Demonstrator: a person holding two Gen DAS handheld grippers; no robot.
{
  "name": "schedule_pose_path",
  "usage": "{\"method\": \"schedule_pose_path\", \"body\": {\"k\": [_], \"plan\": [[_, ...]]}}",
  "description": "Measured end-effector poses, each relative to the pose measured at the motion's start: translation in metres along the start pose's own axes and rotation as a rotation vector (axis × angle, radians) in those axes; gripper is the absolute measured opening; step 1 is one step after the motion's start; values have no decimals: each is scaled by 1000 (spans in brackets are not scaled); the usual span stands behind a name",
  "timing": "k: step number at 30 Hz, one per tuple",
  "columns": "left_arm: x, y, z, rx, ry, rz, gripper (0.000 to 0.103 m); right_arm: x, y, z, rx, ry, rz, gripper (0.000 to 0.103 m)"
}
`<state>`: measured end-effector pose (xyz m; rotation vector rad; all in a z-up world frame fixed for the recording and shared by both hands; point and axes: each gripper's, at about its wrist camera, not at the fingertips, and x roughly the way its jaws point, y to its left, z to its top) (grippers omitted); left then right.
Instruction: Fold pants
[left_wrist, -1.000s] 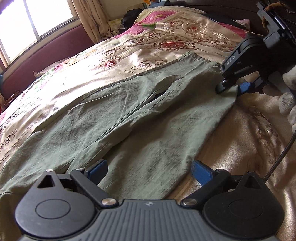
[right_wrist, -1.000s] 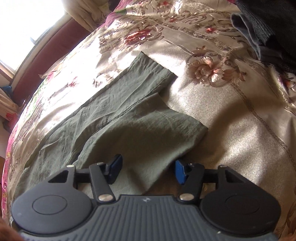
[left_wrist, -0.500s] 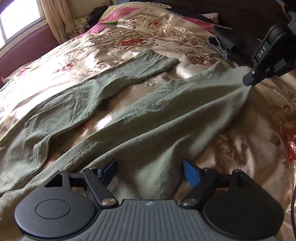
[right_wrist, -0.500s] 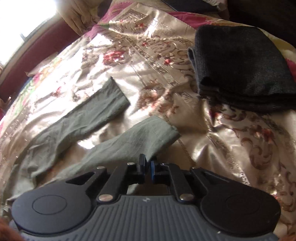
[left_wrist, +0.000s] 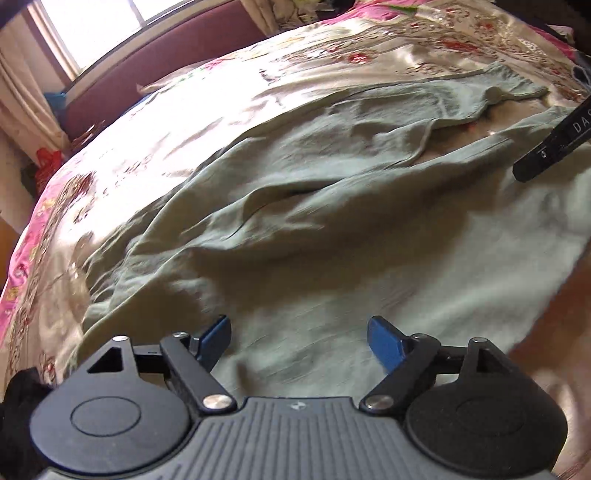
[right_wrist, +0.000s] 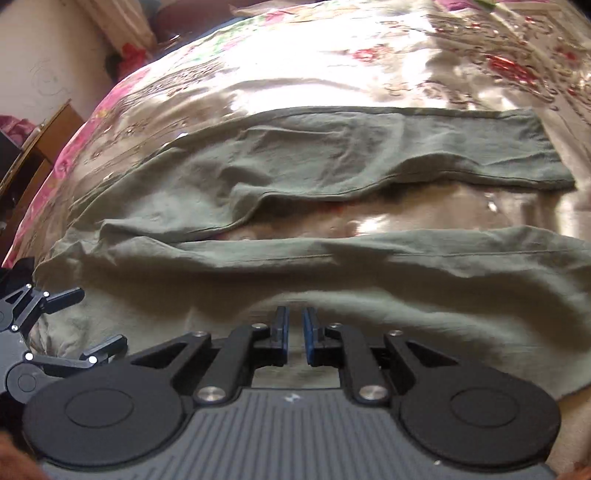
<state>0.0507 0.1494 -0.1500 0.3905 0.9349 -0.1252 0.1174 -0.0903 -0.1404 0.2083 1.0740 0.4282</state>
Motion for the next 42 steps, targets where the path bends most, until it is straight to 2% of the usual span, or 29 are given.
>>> {"method": "schedule_pose_path", "body": {"k": [3, 6, 8, 11, 15, 17, 19, 25, 28, 34, 36, 38, 41, 42], "plan": [[-1, 58, -17, -122, 35, -98, 102, 32, 33, 13, -7, 69, -38, 14], [-15, 93, -14, -91, -2, -123, 101, 32, 68, 35, -136, 76, -39, 14], [-23, 111, -2, -72, -58, -113, 101, 36, 90, 57, -258, 82, -60, 21], [-14, 138, 23, -69, -118, -62, 101, 52, 110, 99, -422, 58, -95, 22], [23, 163, 49, -43, -117, -28, 100, 81, 129, 149, -573, 71, -85, 30], [49, 174, 62, -31, -81, -36, 96, 98, 140, 165, -694, 83, -73, 47], [68, 186, 70, -32, -53, -50, 93, 114, 147, 176, -799, 83, -77, 56], [109, 214, 79, -21, 22, -73, 92, 162, 147, 197, -905, 143, -68, 57], [121, 218, 77, -14, 59, -133, 90, 177, 142, 203, -916, 187, -31, 57], [127, 218, 77, 20, 65, -171, 83, 184, 139, 217, -918, 239, 19, 56], [127, 218, 78, 20, 69, -171, 80, 185, 138, 221, -913, 258, 29, 52], [129, 216, 79, 39, 79, -158, 76, 186, 138, 221, -910, 262, 13, 41], [130, 211, 84, 94, 94, -135, 62, 185, 139, 218, -912, 267, -3, 30], [130, 210, 86, 114, 98, -136, 54, 184, 141, 216, -919, 271, -1, 26]]}}
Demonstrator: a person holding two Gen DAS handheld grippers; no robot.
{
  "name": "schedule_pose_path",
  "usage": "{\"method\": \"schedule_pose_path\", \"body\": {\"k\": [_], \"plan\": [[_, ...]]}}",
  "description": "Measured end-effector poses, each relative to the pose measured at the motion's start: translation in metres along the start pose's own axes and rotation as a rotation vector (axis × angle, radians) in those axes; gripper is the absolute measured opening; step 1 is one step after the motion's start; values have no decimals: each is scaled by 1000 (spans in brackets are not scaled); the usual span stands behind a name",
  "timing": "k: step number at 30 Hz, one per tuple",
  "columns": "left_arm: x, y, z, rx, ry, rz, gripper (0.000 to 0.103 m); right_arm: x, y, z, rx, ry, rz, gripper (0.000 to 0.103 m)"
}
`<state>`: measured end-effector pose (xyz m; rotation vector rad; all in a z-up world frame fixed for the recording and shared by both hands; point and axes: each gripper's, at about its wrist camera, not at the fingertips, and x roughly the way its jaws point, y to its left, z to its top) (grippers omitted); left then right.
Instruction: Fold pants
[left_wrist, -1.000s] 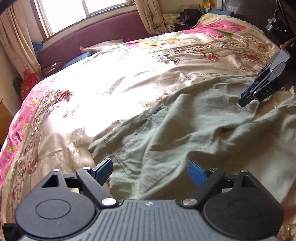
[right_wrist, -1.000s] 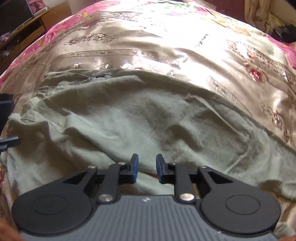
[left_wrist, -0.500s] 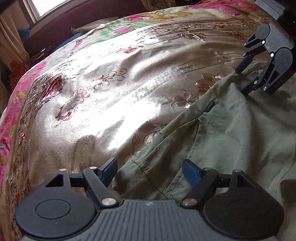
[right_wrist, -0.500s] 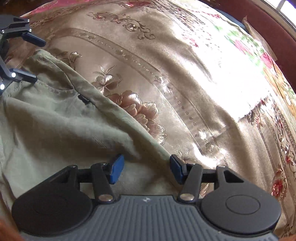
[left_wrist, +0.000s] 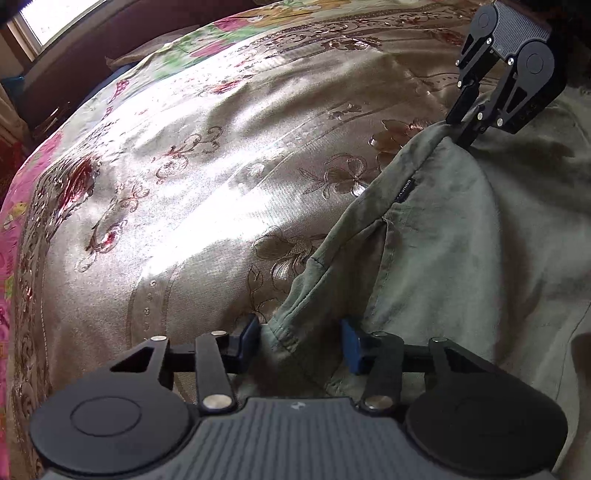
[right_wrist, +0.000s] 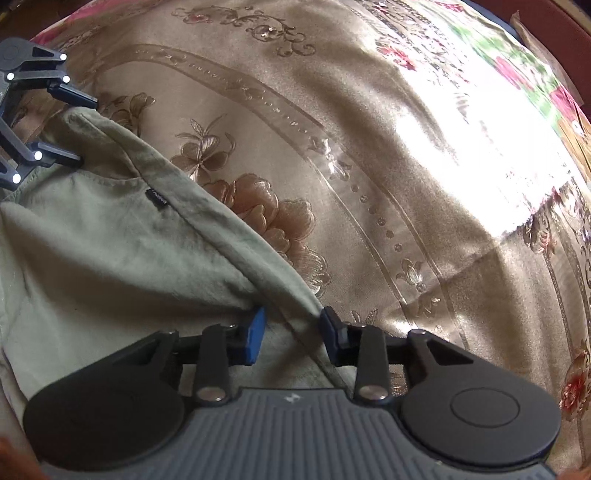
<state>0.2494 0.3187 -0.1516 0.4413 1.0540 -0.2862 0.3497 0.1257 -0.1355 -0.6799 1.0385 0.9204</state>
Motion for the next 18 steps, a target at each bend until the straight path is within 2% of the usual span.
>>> {"method": "schedule_pose_path", "body": {"k": [1, 2, 3, 6, 7, 11, 12, 14, 15, 16, 18], "plan": [[-1, -1, 2, 14, 3, -3, 45, 0, 3, 1, -7, 2, -2, 16], [-2, -2, 2, 25, 2, -17, 40, 0, 6, 2, -19, 2, -10, 8], [-2, -2, 3, 29, 5, -29, 35, 0, 9, 2, -27, 1, -25, 8], [-4, -2, 3, 39, -3, -32, 32, -2, 11, 2, -28, -1, -47, 9], [-6, -1, 2, 37, -12, -37, 31, -3, 11, 2, -30, 3, -48, 14], [-7, 4, -1, 5, -27, -68, 29, 0, 6, 2, -27, 5, -28, 21], [-8, 6, -1, -1, -31, -76, 28, 2, 4, 5, -36, 8, -29, 26], [-13, 9, -1, -13, -40, -89, 28, 5, 1, 8, -52, -5, -48, 45], [-15, 11, -1, -23, -44, -97, 28, 6, -1, 7, -52, -9, -53, 59], [-17, 16, -1, -47, -48, -109, 28, 6, -3, 7, -47, -6, -46, 63], [-22, 22, -3, -79, -57, -120, 28, 2, -6, 6, -21, -30, -14, 63]]}}
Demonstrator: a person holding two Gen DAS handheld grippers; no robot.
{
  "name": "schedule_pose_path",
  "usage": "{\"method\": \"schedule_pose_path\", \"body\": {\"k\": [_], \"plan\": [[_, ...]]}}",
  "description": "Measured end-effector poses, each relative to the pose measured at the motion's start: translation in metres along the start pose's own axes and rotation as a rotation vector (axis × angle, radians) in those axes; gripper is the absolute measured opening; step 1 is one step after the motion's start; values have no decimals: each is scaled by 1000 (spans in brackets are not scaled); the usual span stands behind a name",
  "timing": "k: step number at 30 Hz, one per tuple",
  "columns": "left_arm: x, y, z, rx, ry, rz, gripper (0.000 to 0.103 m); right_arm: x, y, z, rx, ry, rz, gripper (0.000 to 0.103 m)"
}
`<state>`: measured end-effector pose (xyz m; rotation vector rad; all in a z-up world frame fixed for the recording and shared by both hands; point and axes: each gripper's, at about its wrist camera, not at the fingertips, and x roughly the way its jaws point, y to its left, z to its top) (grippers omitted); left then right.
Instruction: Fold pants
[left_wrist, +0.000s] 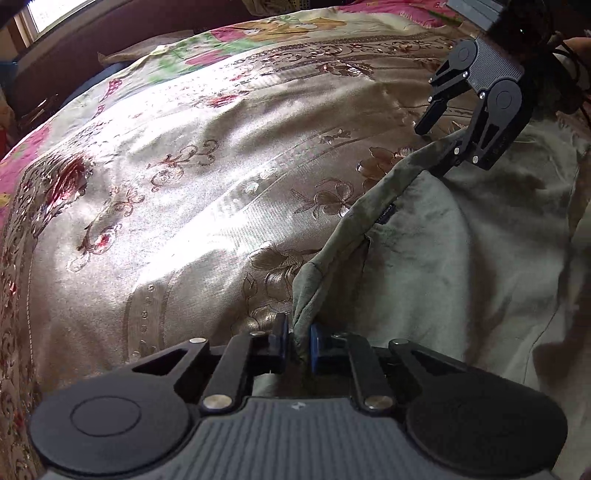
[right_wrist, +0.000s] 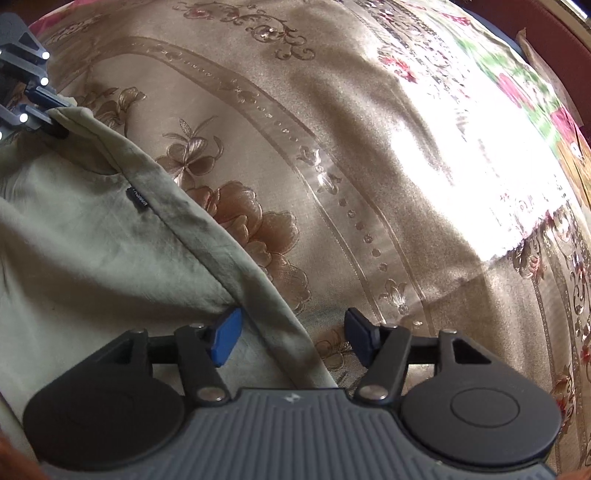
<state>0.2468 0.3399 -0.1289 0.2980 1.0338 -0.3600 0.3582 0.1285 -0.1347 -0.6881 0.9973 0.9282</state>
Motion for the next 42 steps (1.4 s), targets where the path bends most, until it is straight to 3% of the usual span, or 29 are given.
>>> {"method": "schedule_pose_path", "body": {"k": [3, 6, 7, 10, 16, 21, 24, 28, 33, 36, 42], "plan": [[-11, 3, -2, -31, -21, -18, 28, -5, 5, -6, -11, 2, 72, 63], [-23, 1, -3, -36, -48, -33, 27, 1, 19, -9, -70, 6, 22, 63], [-26, 1, -3, -41, -55, -31, 27, 1, 19, -8, -56, 0, 29, 59], [-32, 0, -4, -35, -53, -18, 27, -5, 16, -6, -2, 5, 46, 4], [-40, -4, -2, -32, -73, 31, 27, -53, 19, -4, 47, -41, -41, 2], [-79, -8, 8, -12, -148, 67, 27, -138, 28, -2, 108, -166, -118, 2], [-116, -13, 2, -21, -216, 89, 28, -190, 52, -14, 112, -231, -127, 2], [-156, -40, -25, -19, -253, 111, 27, -228, 103, -45, 114, -232, -92, 2], [-167, -78, -78, -32, -212, 111, 28, -226, 168, -93, 126, -154, -19, 2], [-152, -96, -111, -38, -139, 129, 28, -194, 193, -119, 239, -82, 100, 2], [-120, -131, -163, -15, -52, 142, 27, -125, 241, -161, 281, 57, 150, 3]]}}
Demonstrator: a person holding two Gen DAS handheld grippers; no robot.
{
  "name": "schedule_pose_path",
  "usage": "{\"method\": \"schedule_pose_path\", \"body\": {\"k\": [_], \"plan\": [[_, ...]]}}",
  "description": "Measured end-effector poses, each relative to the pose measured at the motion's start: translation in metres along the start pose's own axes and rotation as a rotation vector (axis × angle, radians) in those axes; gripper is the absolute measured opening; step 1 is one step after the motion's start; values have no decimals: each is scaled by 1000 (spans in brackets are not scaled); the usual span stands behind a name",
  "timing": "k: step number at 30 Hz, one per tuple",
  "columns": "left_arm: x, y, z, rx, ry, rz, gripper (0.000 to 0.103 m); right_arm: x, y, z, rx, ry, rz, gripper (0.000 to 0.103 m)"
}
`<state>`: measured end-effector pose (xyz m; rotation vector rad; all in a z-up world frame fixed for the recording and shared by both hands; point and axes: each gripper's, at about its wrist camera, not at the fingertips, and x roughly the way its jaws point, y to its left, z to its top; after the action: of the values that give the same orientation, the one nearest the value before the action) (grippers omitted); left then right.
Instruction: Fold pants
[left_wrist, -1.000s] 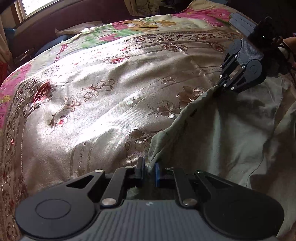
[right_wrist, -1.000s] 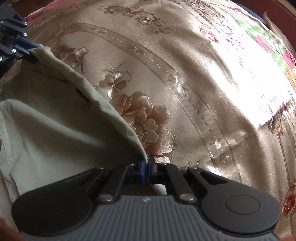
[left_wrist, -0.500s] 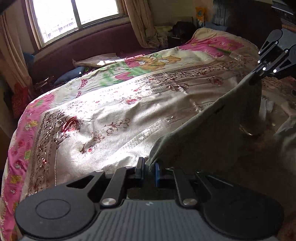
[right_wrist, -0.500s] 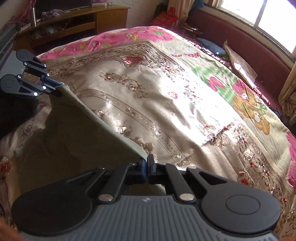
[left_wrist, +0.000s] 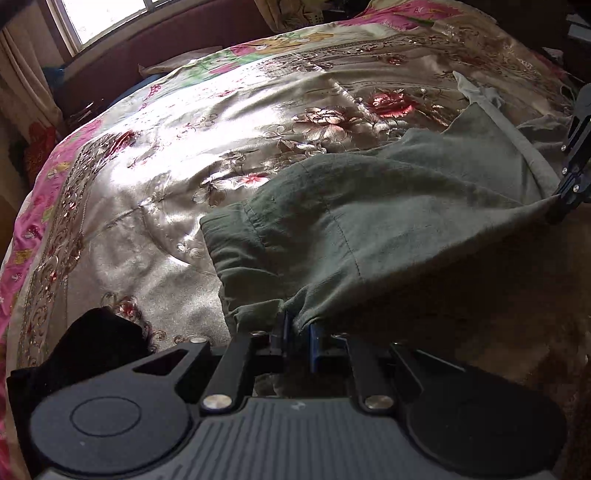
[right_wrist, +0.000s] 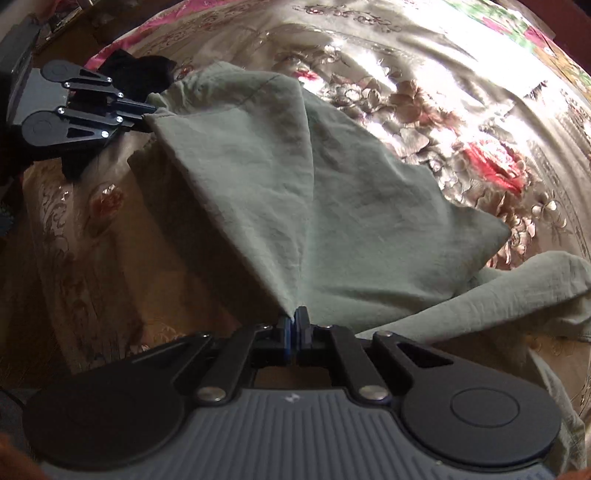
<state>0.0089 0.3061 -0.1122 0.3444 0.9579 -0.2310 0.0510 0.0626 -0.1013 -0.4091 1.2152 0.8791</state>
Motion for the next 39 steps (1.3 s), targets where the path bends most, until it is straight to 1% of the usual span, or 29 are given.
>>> {"method": "schedule_pose_path", "body": {"k": [2, 4, 6, 8, 10, 12, 13, 15, 16, 17, 18, 20, 22, 23, 24, 25, 27, 29, 30, 31, 32, 33, 36, 39], "plan": [[-1, -6, -9, -9, 4, -1, 27, 3, 7, -8, -12, 11, -12, 3], [-6, -6, -13, -22, -7, 13, 28, -4, 10, -9, -5, 3, -10, 3], [-20, -2, -14, -66, -37, 17, 27, -14, 11, -7, -13, -13, -17, 2], [-36, -4, -15, -82, -66, 36, 27, -24, 15, -6, -47, -29, -44, 3], [-50, -7, -20, -99, -86, 48, 25, -30, 19, -9, -43, -41, -38, 3], [-56, -10, -26, -117, -89, 60, 25, -36, 27, -16, -57, -65, -35, 3], [-55, -12, -31, -118, -81, 69, 25, -34, 31, -18, -64, -61, -39, 3], [-50, -14, -38, -120, -69, 81, 25, -20, 35, -23, -77, -20, -44, 3], [-46, -16, -41, -110, -63, 97, 25, -12, 36, -25, -87, 6, -48, 5], [-43, -20, -42, -66, -60, 118, 26, -4, 37, -25, -101, 42, -62, 9], [-40, -25, -43, -18, -66, 154, 29, 2, 39, -25, -120, 61, -95, 10], [-32, -30, -43, 55, -68, 181, 37, 3, 46, -23, -174, 60, -145, 10], [-24, -26, -42, 59, -72, 167, 52, -2, 56, -16, -225, 23, -182, 12], [-19, -21, -41, 39, -75, 141, 54, -5, 62, -11, -252, 0, -186, 19], [-16, -19, -40, 30, -78, 130, 56, -7, 69, -7, -281, -27, -192, 24], [-11, -15, -39, 19, -82, 114, 58, -8, 75, -4, -307, -50, -195, 30], [-2, -6, -37, -17, -88, 82, 62, -5, 94, 3, -379, -93, -193, 32], [7, 1, -36, -59, -86, 24, 62, 1, 107, 9, -415, -115, -171, 32], [11, 1, -37, -58, -81, 12, 61, 7, 112, 13, -434, -122, -165, 32], [13, 1, -37, -53, -77, -1, 49, 16, 118, 18, -456, -128, -171, 32], [13, 3, -37, -62, -68, -13, 41, 24, 122, 22, -471, -135, -175, 32], [12, 5, -38, -76, -61, -19, 30, 32, 125, 26, -478, -139, -168, 32], [5, 12, -42, -107, -61, -33, 23, 52, 133, 35, -510, -139, -185, 32], [-14, 17, -42, -135, -88, -38, 22, 52, 139, 41, -531, -170, -197, 30]]}}
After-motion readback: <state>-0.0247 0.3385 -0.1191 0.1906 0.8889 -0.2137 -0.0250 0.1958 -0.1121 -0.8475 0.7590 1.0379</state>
